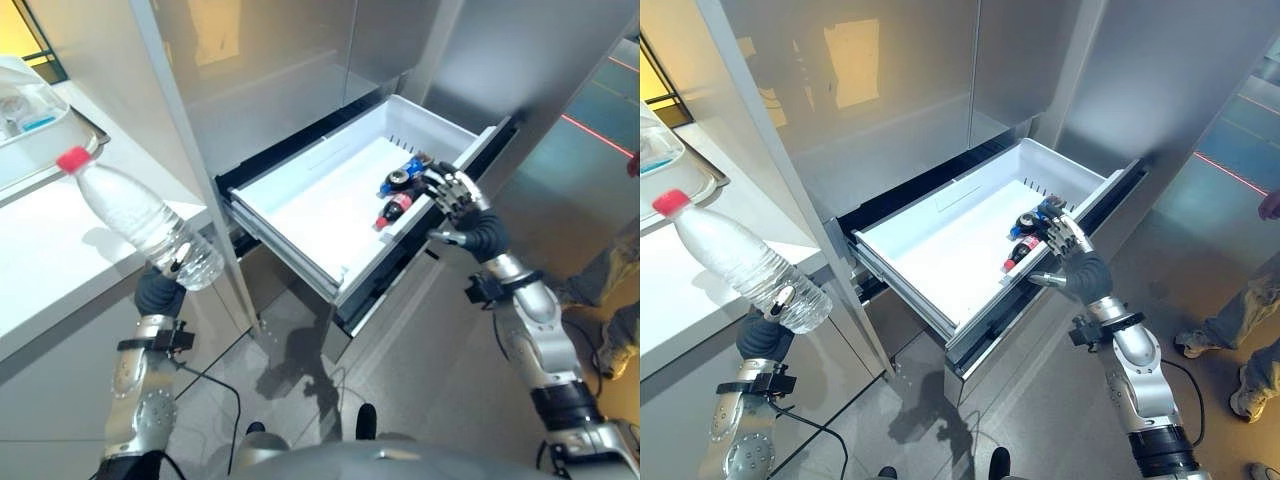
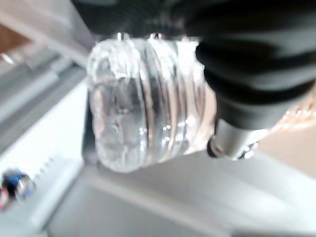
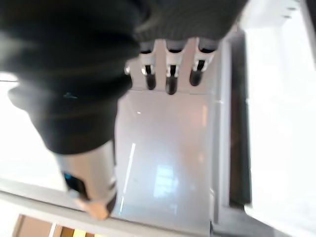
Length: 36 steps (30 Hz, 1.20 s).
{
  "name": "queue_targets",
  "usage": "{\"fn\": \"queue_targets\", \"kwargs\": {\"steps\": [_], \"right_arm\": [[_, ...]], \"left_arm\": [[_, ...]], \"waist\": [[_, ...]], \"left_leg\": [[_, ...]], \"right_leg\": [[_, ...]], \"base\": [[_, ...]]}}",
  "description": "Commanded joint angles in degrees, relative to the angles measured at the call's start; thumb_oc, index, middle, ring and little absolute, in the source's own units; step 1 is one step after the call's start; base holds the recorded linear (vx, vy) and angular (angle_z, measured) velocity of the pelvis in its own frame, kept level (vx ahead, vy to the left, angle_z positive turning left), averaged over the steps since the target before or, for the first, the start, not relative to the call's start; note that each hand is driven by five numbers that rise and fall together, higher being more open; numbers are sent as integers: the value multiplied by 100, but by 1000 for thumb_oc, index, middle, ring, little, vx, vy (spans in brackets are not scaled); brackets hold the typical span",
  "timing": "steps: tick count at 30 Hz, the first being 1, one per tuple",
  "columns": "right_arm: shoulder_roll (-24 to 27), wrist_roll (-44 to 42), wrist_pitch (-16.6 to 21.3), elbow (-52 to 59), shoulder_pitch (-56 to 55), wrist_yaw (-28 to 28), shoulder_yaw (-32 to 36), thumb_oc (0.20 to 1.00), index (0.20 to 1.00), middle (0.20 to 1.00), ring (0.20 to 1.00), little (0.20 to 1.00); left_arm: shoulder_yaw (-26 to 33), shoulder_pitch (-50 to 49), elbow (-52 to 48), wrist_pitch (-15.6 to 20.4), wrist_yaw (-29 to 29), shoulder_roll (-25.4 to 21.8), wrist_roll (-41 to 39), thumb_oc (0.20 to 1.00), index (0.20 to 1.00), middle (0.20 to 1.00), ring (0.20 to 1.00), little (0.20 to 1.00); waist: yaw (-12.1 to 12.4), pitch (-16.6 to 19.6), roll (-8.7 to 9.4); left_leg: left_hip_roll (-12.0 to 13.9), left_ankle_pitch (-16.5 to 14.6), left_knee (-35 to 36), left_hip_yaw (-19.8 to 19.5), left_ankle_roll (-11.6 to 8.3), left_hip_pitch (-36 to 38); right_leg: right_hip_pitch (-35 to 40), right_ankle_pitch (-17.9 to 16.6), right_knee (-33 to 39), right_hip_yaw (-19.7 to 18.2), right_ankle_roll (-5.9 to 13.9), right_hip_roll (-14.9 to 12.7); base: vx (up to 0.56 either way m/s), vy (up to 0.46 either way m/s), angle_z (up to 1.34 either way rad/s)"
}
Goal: Take the drinks into the refrigerator
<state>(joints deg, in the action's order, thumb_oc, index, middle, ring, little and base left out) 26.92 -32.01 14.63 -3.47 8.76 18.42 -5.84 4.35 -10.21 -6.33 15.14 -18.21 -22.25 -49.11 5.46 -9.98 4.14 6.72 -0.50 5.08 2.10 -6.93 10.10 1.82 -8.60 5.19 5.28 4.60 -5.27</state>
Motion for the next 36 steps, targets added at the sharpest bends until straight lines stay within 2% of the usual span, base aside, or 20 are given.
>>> {"fn": "queue_targets", "kwargs": {"steps": [1, 3, 4, 6, 10, 13, 14, 19, 22, 28, 36], "right_arm": [[382, -1172, -35, 25, 861, 424, -370, 1000, 1000, 1000, 1000, 1000], [579, -1884, -347, -41, 1171, 791, -859, 1000, 1000, 1000, 1000, 1000], [583, -1896, -344, -56, 1184, 803, -859, 1000, 1000, 1000, 1000, 1000], [757, -2163, -508, -151, 1550, 914, -1300, 1000, 1000, 1000, 1000, 1000], [810, -2440, -716, -224, 1870, 1057, -1749, 1000, 1000, 1000, 1000, 1000], [761, -2678, -914, -330, 2124, 1183, -2170, 1000, 1000, 1000, 1000, 1000], [714, -2800, -1029, -371, 2330, 1249, -2453, 1000, 1000, 1000, 1000, 1000], [642, -2875, -1113, -370, 2620, 1278, -2840, 1000, 1000, 1000, 1000, 1000], [508, -3040, -1188, -170, 2573, 1337, -2939, 1000, 1000, 1000, 1000, 1000], [216, -3052, -1324, 291, 2378, 1476, -3064, 1000, 1000, 1000, 1000, 1000], [-182, -3015, -1289, 409, 2354, 1440, -3110, 1000, 1000, 1000, 1000, 1000]], "left_arm": [[-345, 568, -1046, 272, -699, -543, -183, 200, 200, 200, 200, 200], [-755, 636, -1372, 194, -964, -1038, -90, 200, 200, 200, 200, 200], [-755, 644, -1365, 197, -968, -1038, -92, 200, 200, 200, 200, 200], [-1173, 820, -1477, 145, -1177, -1391, -99, 200, 200, 200, 200, 200], [-1619, 1094, -1596, 96, -1309, -1728, 16, 200, 200, 200, 200, 200], [-2080, 1369, -1417, 27, -1398, -1938, 121, 200, 200, 200, 200, 200], [-2409, 1699, -1200, 86, -1343, -2112, 434, 200, 200, 200, 200, 200], [-2880, 2158, -861, 53, -1365, -2273, 632, 200, 200, 200, 200, 200], [-2968, 2199, -718, 54, -1340, -2286, 733, 200, 200, 200, 200, 200], [-2846, 2126, -420, 78, -1220, -2134, 1036, 200, 200, 200, 200, 200], [-2806, 2079, -304, 29, -1180, -1999, 1166, 200, 200, 200, 200, 200]], "waist": [[9, 96, -93], [5, 103, -90], [6, 97, -91], [-2, 105, -99], [-18, 99, -120], [-39, 98, -136], [-57, 107, -146], [-87, 117, -181], [-99, 118, -196], [-126, 131, -240], [-108, 130, -251]], "left_leg": [[-470, -310, -8, -195, 588, -54], [-465, -294, -8, -182, 575, -51], [-464, -296, -8, -180, 574, -49], [-459, -294, -8, -157, 567, -30], [-453, -294, -8, -137, 563, -11], [-452, -291, -8, -118, 562, -1], [-455, -288, -8, -120, 562, 3], [-459, -280, -8, -98, 560, 20], [-459, -286, -8, -77, 564, 36], [-467, -301, -8, -42, 570, 52], [-471, -310, -8, -25, 580, 65]], "right_leg": [[289, 768, -780, 387, 1, 92], [276, 772, -788, 375, 3, 97], [277, 775, -791, 374, 2, 97], [280, 777, -806, 384, 14, 93], [270, 789, -839, 362, 18, 95], [261, 791, -852, 337, 29, 97], [260, 793, -854, 323, 31, 101], [258, 784, -851, 301, 43, 99], [259, 782, -852, 289, 49, 98], [267, 795, -846, 258, 54, 99], [285, 788, -831, 247, 58, 98]], "base": [[0, 0, 0], [0, 0, 0], [0, 0, 0], [0, 0, 0], [0, 0, 0], [0, 0, 0], [0, 0, 0], [-2, 0, -3], [-1, 0, -1], [1, 6, -3], [-3, 2, -4]]}}
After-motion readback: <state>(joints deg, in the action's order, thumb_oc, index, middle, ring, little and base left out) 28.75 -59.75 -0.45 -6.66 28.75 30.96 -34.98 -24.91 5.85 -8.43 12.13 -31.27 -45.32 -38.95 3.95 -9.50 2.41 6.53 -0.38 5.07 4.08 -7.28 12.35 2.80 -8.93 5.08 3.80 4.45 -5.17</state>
